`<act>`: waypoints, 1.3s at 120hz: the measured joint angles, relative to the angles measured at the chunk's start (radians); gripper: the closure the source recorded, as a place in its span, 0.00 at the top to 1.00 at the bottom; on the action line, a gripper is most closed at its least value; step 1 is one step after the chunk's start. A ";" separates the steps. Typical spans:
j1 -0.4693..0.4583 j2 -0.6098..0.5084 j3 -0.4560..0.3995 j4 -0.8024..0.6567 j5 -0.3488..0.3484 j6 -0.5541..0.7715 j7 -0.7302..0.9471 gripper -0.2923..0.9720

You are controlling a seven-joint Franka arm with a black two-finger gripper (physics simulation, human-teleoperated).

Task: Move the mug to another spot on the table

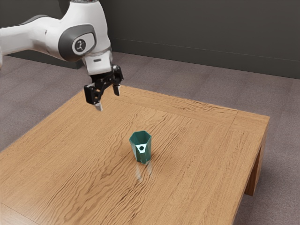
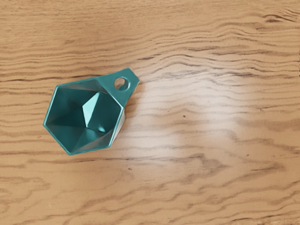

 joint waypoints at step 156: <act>-0.055 0.303 -0.116 -0.139 0.201 0.371 0.686 0.62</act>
